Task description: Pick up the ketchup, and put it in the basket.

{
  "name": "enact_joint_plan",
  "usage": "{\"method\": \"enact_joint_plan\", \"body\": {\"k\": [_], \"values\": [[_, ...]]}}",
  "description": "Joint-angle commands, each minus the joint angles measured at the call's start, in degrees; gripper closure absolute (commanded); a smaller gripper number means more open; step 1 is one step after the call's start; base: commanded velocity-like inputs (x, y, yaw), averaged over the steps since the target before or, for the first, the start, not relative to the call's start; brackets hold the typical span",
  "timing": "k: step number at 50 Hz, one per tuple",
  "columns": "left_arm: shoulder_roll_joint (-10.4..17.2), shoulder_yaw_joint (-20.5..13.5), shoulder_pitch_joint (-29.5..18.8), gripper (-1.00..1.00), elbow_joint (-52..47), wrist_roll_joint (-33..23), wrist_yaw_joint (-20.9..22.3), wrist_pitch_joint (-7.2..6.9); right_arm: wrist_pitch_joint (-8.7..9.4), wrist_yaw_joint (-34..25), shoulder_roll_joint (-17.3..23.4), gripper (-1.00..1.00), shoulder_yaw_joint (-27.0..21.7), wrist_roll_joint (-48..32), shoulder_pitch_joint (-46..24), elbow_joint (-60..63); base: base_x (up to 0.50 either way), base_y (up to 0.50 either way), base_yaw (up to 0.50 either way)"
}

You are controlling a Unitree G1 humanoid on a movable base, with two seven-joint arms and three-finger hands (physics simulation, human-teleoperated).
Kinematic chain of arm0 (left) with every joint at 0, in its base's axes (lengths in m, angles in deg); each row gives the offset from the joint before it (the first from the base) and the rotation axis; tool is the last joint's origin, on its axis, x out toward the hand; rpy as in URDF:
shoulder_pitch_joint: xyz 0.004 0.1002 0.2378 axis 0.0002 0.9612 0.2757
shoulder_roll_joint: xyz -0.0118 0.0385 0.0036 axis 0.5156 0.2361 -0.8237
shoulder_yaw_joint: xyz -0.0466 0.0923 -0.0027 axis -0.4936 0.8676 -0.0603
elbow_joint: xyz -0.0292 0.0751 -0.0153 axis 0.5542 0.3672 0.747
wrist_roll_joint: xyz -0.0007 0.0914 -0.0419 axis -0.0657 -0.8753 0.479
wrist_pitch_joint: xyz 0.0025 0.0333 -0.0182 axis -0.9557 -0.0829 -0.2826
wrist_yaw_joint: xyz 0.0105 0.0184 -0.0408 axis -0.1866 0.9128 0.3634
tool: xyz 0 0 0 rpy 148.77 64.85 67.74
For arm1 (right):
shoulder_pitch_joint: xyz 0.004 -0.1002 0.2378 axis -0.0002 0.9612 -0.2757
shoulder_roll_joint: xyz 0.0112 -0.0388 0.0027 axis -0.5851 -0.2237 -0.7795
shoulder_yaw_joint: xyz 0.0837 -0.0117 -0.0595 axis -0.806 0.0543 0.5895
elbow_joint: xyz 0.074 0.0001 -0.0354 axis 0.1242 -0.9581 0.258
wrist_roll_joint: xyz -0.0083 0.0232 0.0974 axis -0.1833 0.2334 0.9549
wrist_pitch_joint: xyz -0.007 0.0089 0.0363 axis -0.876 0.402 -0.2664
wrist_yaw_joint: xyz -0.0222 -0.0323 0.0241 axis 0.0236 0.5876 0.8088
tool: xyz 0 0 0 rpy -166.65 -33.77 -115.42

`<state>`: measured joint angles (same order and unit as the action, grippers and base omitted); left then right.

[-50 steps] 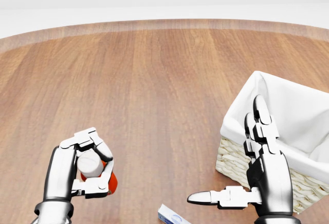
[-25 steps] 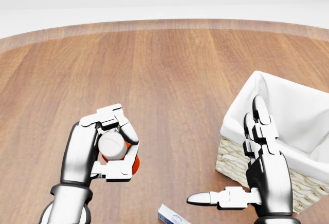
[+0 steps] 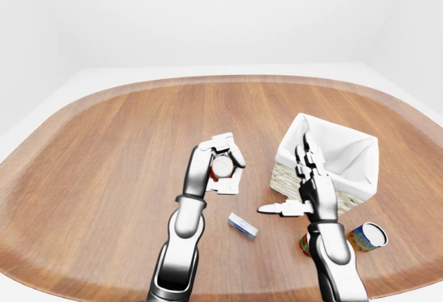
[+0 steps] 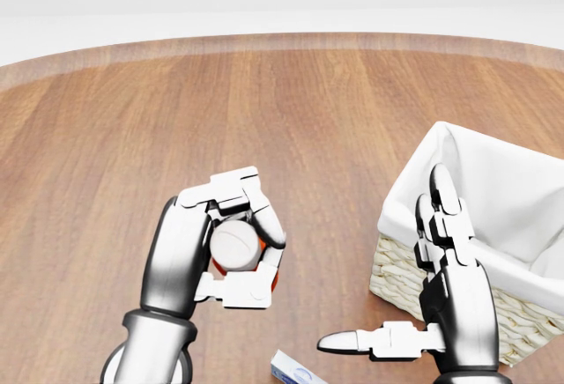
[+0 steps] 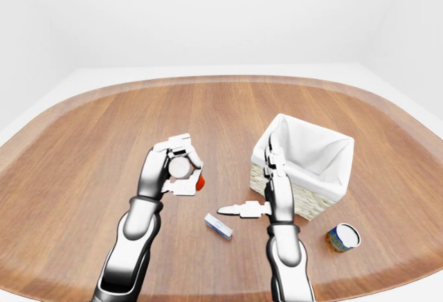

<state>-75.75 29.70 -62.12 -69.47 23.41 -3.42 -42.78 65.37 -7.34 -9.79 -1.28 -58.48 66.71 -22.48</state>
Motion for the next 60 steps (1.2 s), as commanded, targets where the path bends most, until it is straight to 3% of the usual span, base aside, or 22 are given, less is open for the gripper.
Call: {"method": "enact_joint_plan", "body": {"k": [1, 13, 33, 60], "values": [[-1.9, 2.6, -2.0, 0.93, 0.9, 1.0, -2.7, 0.0, -0.3, 0.4, 0.0, -1.0, 0.2, -0.5, -0.1, -0.2, 0.0, 0.0, 0.0], [-3.3, 5.5, -2.0, 0.93, 4.1, -1.0, -3.3, 0.0, -0.34, 0.4, 0.0, -1.0, 0.7, -0.6, 0.3, 0.1, 0.0, 0.0, 0.0], [-6.0, 9.8, -3.6, 0.92, 1.3, -3.5, -2.8, 0.0, -0.54, 0.6, 0.2, -1.0, 1.4, -0.8, 0.4, 0.0, 0.0, 0.0, 0.0], [-6.9, 16.6, -1.4, 0.93, -1.3, -4.0, -4.1, 0.0, -0.47, 0.3, 0.2, -1.0, 0.7, -0.3, 0.8, 0.8, 0.0, 0.0, 0.0]]}}
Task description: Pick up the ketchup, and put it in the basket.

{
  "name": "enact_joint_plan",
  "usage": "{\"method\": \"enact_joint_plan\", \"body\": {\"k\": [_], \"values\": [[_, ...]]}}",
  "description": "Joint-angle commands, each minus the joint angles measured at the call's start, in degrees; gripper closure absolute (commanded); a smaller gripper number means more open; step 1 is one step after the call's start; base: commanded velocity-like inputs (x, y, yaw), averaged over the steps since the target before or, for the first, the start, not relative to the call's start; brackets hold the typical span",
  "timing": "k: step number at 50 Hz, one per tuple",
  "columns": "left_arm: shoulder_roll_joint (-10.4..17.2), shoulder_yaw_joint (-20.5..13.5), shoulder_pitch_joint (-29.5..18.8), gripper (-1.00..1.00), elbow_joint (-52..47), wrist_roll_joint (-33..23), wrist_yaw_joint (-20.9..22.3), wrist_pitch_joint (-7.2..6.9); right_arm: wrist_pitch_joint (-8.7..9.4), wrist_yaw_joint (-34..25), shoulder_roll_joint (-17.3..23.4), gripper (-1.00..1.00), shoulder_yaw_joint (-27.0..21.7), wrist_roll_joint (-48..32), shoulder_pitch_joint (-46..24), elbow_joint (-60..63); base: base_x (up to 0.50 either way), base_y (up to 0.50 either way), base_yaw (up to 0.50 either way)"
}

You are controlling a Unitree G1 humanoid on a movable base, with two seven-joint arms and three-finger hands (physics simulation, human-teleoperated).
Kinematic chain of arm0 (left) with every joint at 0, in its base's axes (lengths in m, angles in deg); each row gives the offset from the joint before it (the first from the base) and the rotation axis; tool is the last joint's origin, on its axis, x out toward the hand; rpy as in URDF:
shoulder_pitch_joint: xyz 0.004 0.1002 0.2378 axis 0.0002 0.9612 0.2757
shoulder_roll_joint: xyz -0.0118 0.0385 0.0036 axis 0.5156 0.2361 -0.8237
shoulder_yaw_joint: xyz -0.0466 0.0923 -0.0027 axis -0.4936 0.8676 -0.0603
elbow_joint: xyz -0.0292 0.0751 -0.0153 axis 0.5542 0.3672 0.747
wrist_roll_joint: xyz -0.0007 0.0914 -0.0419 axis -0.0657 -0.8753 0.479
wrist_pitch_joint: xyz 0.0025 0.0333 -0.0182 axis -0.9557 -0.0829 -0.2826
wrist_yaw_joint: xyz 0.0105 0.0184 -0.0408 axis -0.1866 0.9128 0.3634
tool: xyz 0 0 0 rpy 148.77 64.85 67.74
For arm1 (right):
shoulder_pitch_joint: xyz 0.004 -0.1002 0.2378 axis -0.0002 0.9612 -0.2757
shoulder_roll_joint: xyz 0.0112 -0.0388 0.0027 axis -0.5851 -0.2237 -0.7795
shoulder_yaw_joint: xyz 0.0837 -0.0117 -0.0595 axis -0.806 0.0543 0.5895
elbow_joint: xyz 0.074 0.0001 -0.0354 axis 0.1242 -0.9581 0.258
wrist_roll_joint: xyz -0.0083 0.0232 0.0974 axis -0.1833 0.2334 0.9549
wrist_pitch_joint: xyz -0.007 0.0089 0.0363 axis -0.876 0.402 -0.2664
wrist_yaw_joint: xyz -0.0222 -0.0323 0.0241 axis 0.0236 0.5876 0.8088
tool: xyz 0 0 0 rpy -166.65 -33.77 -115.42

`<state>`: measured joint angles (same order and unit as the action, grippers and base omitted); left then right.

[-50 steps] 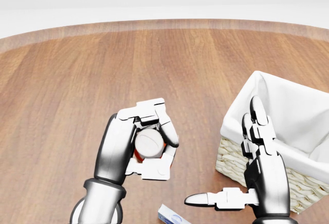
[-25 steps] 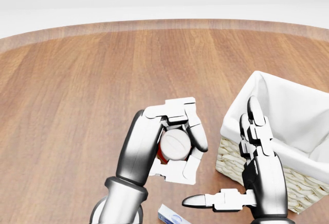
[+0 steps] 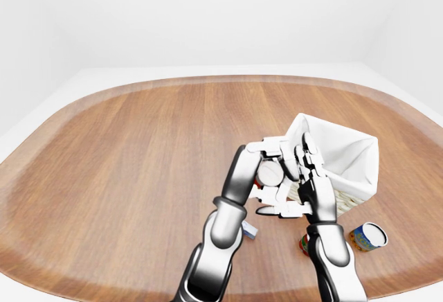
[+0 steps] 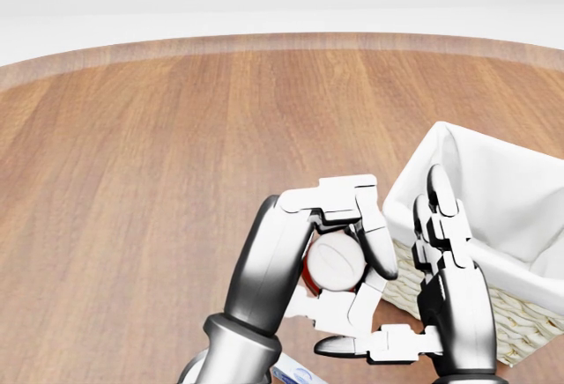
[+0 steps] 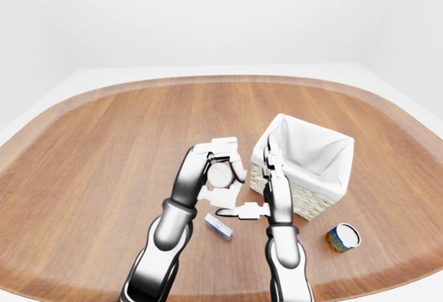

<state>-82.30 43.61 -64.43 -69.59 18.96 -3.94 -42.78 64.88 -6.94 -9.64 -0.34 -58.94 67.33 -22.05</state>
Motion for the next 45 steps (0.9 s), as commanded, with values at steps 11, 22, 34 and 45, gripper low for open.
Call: {"method": "enact_joint_plan", "body": {"k": [11, 22, 34, 45], "values": [[-0.3, 5.4, 1.8, 0.93, -1.3, 0.8, -4.5, 0.0, -0.05, -0.2, 0.0, -1.0, -0.3, 0.1, 0.4, 0.7, 0.0, 0.0, 0.0], [-0.2, 8.1, 2.8, 0.93, -1.5, 0.4, -5.3, 0.0, -0.36, 0.2, 0.0, -1.0, 0.0, -0.7, 0.4, 0.4, 0.0, 0.0, 0.0], [0.0, 10.3, 3.4, 0.93, -2.6, 0.5, -6.2, 0.0, -1.06, 0.5, 0.1, -1.0, 0.2, -1.3, 0.7, 0.3, 0.0, 0.0, 0.0], [0.0, 11.0, 3.4, 0.89, -3.7, 0.4, -6.5, 0.0, -2.56, 0.1, 0.1, 1.0, 0.1, -1.6, 1.0, -0.1, 0.0, 0.0, 0.0]]}}
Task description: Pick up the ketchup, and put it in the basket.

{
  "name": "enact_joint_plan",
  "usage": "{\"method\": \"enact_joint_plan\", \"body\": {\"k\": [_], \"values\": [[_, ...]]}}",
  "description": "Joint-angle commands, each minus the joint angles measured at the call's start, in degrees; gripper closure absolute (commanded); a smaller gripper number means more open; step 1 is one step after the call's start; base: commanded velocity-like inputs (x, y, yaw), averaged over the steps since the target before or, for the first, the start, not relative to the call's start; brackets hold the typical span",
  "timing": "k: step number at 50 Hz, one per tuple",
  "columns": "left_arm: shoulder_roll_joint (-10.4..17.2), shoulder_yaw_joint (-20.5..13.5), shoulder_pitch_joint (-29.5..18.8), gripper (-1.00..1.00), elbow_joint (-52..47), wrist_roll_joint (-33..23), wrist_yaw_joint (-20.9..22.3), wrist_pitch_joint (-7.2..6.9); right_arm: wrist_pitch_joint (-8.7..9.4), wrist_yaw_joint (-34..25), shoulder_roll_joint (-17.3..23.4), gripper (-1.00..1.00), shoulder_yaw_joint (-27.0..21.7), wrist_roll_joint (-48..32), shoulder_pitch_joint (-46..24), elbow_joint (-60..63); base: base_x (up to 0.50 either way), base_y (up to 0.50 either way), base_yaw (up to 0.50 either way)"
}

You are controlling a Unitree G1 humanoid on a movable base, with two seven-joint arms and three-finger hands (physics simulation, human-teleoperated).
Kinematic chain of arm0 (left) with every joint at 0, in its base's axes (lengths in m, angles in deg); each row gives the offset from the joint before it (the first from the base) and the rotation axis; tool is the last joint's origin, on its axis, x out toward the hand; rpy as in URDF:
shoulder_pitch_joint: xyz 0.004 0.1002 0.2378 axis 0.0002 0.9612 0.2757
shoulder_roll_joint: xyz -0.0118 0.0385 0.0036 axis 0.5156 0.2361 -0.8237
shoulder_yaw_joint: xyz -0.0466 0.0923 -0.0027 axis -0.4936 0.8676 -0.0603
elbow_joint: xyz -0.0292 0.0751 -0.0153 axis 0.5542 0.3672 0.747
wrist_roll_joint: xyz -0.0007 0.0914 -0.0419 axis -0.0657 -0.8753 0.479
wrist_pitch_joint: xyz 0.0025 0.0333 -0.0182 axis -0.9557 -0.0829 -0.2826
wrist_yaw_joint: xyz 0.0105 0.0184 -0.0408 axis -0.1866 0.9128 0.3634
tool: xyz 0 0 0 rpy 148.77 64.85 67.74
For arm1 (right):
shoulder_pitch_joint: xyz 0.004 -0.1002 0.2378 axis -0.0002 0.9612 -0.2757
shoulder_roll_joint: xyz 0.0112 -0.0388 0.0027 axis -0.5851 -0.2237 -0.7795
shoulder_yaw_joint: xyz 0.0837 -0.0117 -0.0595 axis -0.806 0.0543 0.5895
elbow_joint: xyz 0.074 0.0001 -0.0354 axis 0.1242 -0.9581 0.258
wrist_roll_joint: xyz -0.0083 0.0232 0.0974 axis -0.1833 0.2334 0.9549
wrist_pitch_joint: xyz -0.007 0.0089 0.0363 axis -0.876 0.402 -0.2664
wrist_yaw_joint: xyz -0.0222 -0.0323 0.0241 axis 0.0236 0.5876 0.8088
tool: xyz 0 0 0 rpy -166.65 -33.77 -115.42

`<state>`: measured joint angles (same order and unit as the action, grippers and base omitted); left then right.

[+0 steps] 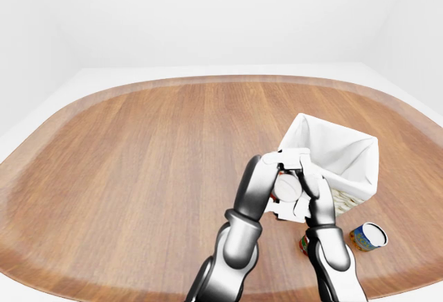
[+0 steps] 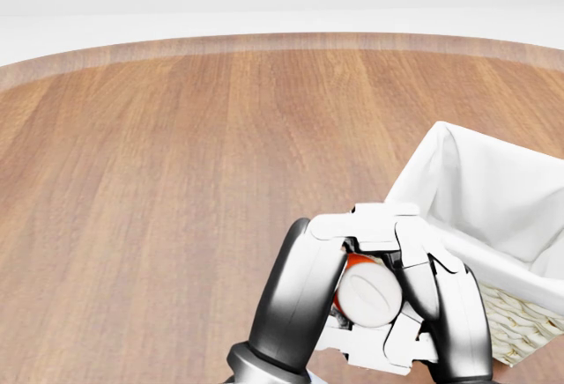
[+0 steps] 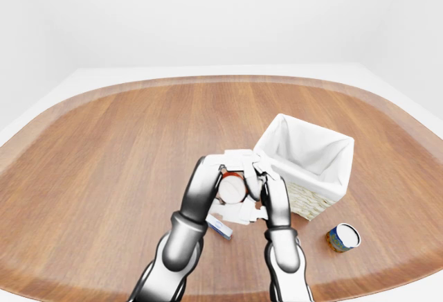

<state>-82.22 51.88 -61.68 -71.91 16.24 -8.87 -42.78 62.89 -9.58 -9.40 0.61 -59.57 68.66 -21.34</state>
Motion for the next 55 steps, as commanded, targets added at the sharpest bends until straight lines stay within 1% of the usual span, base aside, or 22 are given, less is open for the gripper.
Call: {"method": "enact_joint_plan", "body": {"k": [1, 2, 3, 19, 22, 28, 31, 35, 37, 38, 41, 42, 43, 44, 45, 46, 47, 48, 51, 53, 54, 55], "values": [[-0.1, 2.7, 0.6, 0.7, -1.5, 3.1, -1.6, 0.0, -0.59, 2.8, -0.1, 1.0, -0.9, -1.0, -0.3, -0.9, 0.0, 0.0, 0.0], [-0.1, 2.6, 0.5, -0.05, -1.5, 3.1, -1.7, 0.0, -0.67, 2.8, -0.1, 1.0, -0.9, -1.0, -0.3, -0.9, 0.0, 0.0, 0.0], [-0.1, 2.6, 0.5, -1.0, -1.4, 2.9, -1.8, 0.0, -0.75, 2.8, -0.1, 1.0, -0.8, -1.1, -0.3, -0.9, 0.0, 0.0, 0.0], [0.2, 2.5, 0.5, -1.0, -2.6, 2.5, -1.6, 0.0, -0.81, 3.0, -0.1, 1.0, -0.4, -1.4, -0.4, -1.0, 0.0, 0.0, 0.0], [0.8, 2.4, 0.9, -1.0, -3.2, 2.0, -1.5, 0.0, -0.98, 3.0, -0.1, 1.0, -0.4, -1.4, -0.3, -1.0, 0.0, 0.0, 0.0], [4.2, 3.0, 3.2, -1.0, -9.4, -0.6, -1.3, 0.0, -1.06, 3.0, -0.1, 1.0, -0.4, -1.5, -0.2, -1.0, 0.0, 0.0, 0.0], [6.2, 0.1, 4.2, -1.0, -11.7, -0.5, -0.7, 0.0, -1.38, 3.1, -0.1, 1.0, -0.3, -1.8, -0.1, -1.1, 0.0, 0.0, 0.0], [11.4, -5.2, 9.4, -1.0, -14.3, 1.1, -2.0, 0.0, -1.18, 3.1, 0.0, 1.0, -0.6, -1.6, 0.0, -0.7, 0.0, 0.0, 0.0], [11.9, -6.7, 10.2, -1.0, -14.6, 2.3, -2.3, 0.0, -1.15, 3.1, -0.1, 1.0, -0.6, -1.7, 0.0, -0.7, 0.0, 0.0, 0.0], [13.8, -13.0, 12.7, -1.0, -14.3, 6.3, -2.8, 0.0, -1.27, 3.2, -0.1, 1.0, -0.4, -2.0, 0.1, -0.7, 0.0, 0.0, 0.0], [15.3, -22.9, 16.6, -1.0, -12.8, 13.1, -1.4, 0.0, -1.41, 3.6, -0.1, 1.0, -0.5, -2.3, -0.4, -1.3, 0.0, 0.0, 0.0], [15.4, -25.3, 17.2, -1.0, -10.8, 13.9, -0.7, 0.0, -1.64, 3.7, -0.2, 1.0, -0.3, -2.5, -0.3, -1.6, 0.0, 0.0, 0.0], [15.0, -25.6, 17.3, -1.0, -10.7, 13.7, -0.3, 0.0, -1.65, 3.7, -0.2, 1.0, -0.3, -2.5, -0.3, -1.6, 0.0, 0.0, 0.0], [15.2, -28.9, 17.5, -1.0, -6.1, 15.3, 0.5, 0.27, -1.42, 3.8, -0.2, 1.0, -0.2, -2.6, -0.2, -1.1, 0.0, 0.0, 0.0], [14.7, -30.6, 17.5, -1.0, -4.2, 15.9, 1.2, 1.33, -1.53, 3.9, -0.1, 1.0, -0.2, -2.6, -0.3, -1.3, 0.0, 0.0, 0.0], [14.4, -32.1, 17.8, -1.0, -1.9, 16.2, 1.8, 3.95, -1.55, 4.1, -0.2, 1.0, -0.3, -2.7, -0.7, -1.8, 0.0, 0.0, 0.0], [14.1, -32.4, 17.9, -1.0, -1.8, 16.0, 2.1, 4.16, -1.55, 4.1, -0.2, 1.0, -0.2, -2.7, -0.7, -1.8, 0.0, 0.0, 0.0], [14.1, -34.3, 18.0, -1.0, 1.7, 16.8, 2.8, 7.74, -1.73, 4.2, -0.2, 1.0, -0.2, -2.9, -0.6, -2.0, 0.0, 0.0, 0.0], [12.5, -37.4, 16.7, -1.0, 6.7, 18.9, 3.9, 10.0, -2.06, 4.3, -0.1, 1.0, -0.6, -2.7, -1.2, -3.0, 0.0, 0.0, 0.0], [12.1, -37.9, 16.5, -1.0, 8.2, 19.2, 4.5, 10.0, -2.18, 4.2, -0.1, 1.0, -0.6, -2.7, -1.3, -3.2, 0.0, 0.0, 0.0], [12.1, -38.4, 14.6, -1.0, 16.1, 18.0, 3.6, 10.0, -2.11, 4.3, -0.2, 1.0, -0.6, -2.8, -1.5, -3.4, 0.0, 0.0, 0.0], [12.1, -38.5, 14.5, -1.0, 16.7, 17.9, 3.6, 10.0, -2.11, 4.3, -0.2, 1.0, -0.6, -2.8, -1.5, -3.4, 0.0, 0.0, 0.0]]}}
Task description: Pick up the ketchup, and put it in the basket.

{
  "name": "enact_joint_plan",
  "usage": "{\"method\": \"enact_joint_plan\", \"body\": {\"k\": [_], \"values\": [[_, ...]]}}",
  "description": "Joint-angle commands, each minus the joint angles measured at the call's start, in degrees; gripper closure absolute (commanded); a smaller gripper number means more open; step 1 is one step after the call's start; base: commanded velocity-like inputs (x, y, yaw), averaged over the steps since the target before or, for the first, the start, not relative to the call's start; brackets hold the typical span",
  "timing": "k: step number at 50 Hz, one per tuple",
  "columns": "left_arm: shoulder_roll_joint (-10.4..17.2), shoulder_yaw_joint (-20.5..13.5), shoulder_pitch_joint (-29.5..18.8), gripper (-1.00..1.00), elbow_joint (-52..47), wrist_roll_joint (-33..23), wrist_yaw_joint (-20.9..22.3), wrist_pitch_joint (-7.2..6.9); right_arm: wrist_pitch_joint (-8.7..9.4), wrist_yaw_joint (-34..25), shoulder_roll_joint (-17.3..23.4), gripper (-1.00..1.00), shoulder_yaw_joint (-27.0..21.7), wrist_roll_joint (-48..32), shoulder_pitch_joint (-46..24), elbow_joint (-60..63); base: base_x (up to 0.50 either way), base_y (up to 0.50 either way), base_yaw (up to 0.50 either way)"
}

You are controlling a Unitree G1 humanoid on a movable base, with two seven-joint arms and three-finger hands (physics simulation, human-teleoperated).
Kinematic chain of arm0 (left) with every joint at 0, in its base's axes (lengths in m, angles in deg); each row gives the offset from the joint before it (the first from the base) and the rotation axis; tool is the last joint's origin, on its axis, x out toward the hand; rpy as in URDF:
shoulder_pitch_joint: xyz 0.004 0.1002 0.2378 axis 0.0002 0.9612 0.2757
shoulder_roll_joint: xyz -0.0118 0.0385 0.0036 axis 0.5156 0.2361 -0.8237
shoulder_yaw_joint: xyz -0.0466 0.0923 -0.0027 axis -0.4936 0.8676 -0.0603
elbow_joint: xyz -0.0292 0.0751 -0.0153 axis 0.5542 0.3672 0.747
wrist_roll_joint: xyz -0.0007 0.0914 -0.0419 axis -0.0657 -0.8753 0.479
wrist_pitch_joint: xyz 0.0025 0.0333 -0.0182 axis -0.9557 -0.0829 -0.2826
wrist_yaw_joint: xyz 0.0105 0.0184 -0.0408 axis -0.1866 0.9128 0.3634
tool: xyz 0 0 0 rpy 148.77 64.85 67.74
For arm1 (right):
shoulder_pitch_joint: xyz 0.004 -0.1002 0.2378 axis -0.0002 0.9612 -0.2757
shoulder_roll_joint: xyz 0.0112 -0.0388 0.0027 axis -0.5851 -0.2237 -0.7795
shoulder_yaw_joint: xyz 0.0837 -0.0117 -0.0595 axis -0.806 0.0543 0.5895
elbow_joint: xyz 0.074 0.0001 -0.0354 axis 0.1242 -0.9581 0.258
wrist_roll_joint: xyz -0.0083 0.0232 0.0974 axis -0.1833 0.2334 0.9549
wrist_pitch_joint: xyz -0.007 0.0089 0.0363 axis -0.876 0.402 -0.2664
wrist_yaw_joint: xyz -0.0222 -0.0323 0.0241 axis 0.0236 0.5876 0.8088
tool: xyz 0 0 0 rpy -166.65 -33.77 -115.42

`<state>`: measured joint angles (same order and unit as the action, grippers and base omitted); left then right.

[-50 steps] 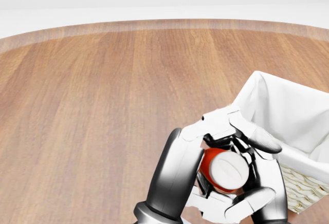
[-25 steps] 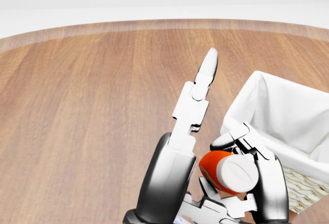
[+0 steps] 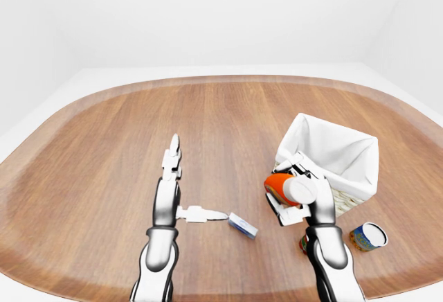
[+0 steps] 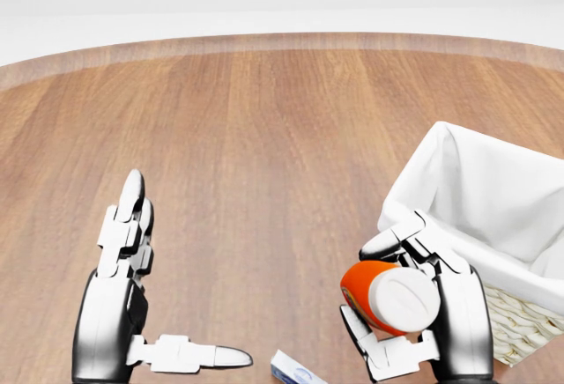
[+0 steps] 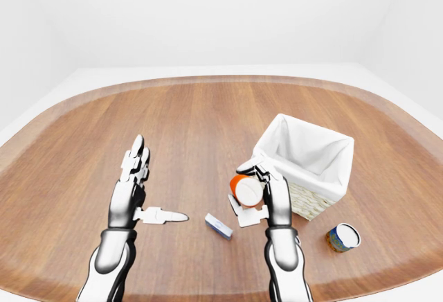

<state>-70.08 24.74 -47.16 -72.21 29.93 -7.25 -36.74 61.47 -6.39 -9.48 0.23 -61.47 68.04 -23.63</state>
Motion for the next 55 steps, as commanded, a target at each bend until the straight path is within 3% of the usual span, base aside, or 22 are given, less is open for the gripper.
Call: {"method": "enact_joint_plan", "body": {"k": [1, 13, 26, 31, 37, 46, 53, 55], "values": [[-0.2, -11.5, -1.5, -1.0, 17.7, 3.6, 1.6, 3.96, -0.81, 1.2, -0.1, 1.0, -0.5, -0.8, -1.2, -1.8, 0.0, 0.0, 0.0], [-0.4, -12.5, -1.7, -1.0, 16.7, 4.0, 1.4, 3.96, -0.38, 1.2, -0.2, 1.0, -0.7, -1.1, -2.0, -2.6, 0.0, 0.0, 0.0], [0.0, -13.2, -3.0, -1.0, 20.0, 3.2, 1.1, 3.96, -1.26, 1.9, -0.3, 1.0, -0.3, -2.5, -4.0, -6.7, 0.0, 0.0, 0.0], [-0.2, -12.9, -2.6, -1.0, 19.8, 2.9, 1.1, 3.96, 0.39, 2.0, -0.5, 1.0, -0.4, -2.2, -4.3, -6.4, 0.0, 0.0, 0.0], [-0.2, -12.6, -2.2, -1.0, 19.3, 2.6, 1.2, 3.96, 0.35, 1.8, -0.3, 1.0, -0.3, -2.1, -4.1, -6.4, 0.0, 0.0, 0.0], [-0.2, -12.3, -2.1, -1.0, 19.1, 2.5, 1.3, 3.96, 1.96, 2.5, -0.3, 1.0, -1.2, -2.5, -4.2, -5.6, 0.0, 0.0, 0.0], [-0.2, -12.3, -1.6, -1.0, 18.1, 2.6, 1.5, 3.96, 1.75, 3.0, -0.4, 1.0, -1.2, -2.9, -4.3, -6.1, 0.0, 0.0, 0.0], [-0.2, -12.3, -1.4, -1.0, 17.6, 2.8, 1.7, 3.96, 2.9, 2.9, -0.4, 1.0, -1.2, -3.2, -4.2, -4.6, 0.0, 0.0, 0.0]]}}
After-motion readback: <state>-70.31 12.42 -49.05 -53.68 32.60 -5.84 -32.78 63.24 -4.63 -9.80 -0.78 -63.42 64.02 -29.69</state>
